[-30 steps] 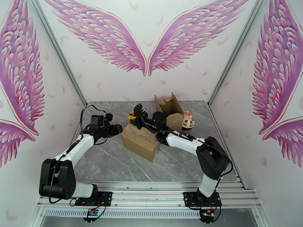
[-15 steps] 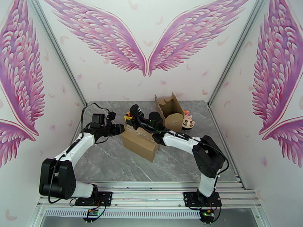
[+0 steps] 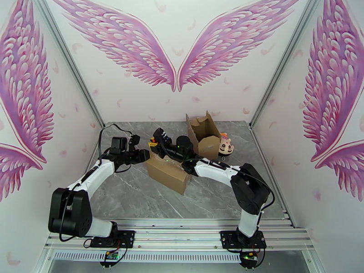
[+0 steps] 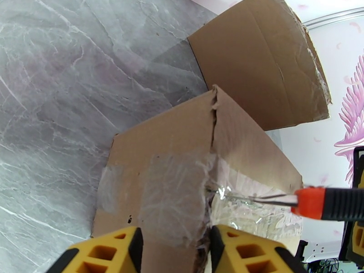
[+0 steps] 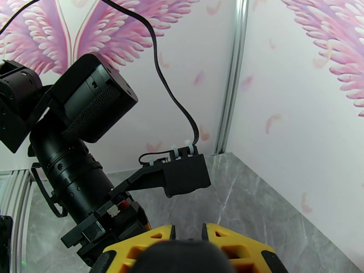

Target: Unpack the express box

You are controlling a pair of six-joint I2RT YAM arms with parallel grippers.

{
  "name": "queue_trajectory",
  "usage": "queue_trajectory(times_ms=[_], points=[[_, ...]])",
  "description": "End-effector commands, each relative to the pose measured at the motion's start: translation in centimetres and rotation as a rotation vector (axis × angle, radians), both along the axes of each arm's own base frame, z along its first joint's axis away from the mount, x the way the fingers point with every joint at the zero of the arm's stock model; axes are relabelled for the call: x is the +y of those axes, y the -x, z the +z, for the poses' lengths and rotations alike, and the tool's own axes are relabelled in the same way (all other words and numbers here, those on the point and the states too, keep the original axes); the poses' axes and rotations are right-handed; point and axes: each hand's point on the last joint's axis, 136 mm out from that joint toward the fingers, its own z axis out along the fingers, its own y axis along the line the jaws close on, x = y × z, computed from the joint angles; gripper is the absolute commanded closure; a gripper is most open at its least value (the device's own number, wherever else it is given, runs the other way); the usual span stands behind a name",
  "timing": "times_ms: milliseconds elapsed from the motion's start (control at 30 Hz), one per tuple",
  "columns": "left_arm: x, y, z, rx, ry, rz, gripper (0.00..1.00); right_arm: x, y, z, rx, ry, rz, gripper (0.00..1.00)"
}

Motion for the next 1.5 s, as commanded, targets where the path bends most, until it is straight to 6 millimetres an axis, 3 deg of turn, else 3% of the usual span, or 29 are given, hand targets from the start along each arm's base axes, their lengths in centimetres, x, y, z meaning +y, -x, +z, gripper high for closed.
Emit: queue_trajectory(times_ms=[0,500,1133,1467], points=[[0.7,1.1,-3.9,0.104,-0.07,0.017,0.57,0.0,0.1,-0.7,-0.011,0.032,-0.02,0.96],[1.5,1.0,-4.8,0.128,-0.101,0.059,0.64,-0.2,0.8,-2.0,0.042,0.049,-0.025,0.97],[3.1,1.2,-7.3,0.205,-0.152,0.142,0.78,-2.5,1.8,-2.6,0.014,0.115,-0.102,0.97],[3.2,1.3,-7.5,0.212,-0.157,0.146,0.81,-3.6,2.3,-3.2,0.001,0.138,-0.126,0.98]])
